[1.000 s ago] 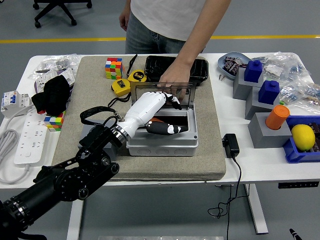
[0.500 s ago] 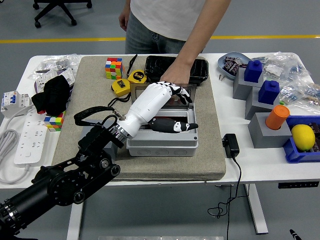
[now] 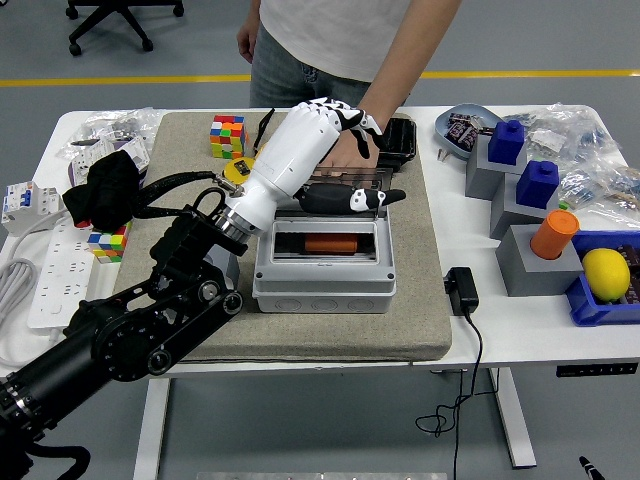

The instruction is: Fetch the battery,place it into the box,close the lid of the box

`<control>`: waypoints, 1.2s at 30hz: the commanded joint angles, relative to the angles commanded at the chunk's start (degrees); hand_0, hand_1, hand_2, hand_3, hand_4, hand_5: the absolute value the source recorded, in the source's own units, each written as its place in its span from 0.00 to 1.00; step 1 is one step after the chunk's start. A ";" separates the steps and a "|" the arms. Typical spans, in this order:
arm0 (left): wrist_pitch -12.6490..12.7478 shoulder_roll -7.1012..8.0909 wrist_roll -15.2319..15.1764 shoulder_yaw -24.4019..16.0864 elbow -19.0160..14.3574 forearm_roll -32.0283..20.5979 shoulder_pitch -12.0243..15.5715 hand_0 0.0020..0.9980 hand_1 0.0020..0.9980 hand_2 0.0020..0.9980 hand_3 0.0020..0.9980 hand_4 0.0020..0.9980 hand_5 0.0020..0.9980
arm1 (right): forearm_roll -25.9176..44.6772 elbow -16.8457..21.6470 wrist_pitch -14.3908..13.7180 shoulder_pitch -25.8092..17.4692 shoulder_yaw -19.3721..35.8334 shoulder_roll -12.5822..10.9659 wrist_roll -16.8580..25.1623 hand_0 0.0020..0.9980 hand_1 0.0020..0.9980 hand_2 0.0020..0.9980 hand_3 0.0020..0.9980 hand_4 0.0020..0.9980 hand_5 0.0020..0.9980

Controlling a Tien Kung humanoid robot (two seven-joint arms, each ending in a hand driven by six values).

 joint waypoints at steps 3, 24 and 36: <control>-3.75 0.25 4.66 -1.91 1.35 2.47 -1.02 1.00 1.00 1.00 1.00 1.00 0.87 | -0.12 0.00 -0.05 0.02 0.14 -0.04 -0.02 0.94 0.84 0.79 0.81 1.00 1.00; -24.77 2.48 22.07 -1.84 -2.93 14.47 -0.17 1.00 0.81 0.72 0.70 1.00 1.00 | -0.72 0.00 -0.13 0.02 0.68 -0.04 -0.22 0.94 0.84 0.79 0.81 1.00 1.00; -23.33 4.52 21.23 1.17 -7.92 13.95 1.78 0.99 0.63 0.57 0.54 1.00 1.00 | -0.72 0.00 -0.15 -0.24 0.65 -0.18 -0.32 0.94 0.84 0.79 0.81 1.00 1.00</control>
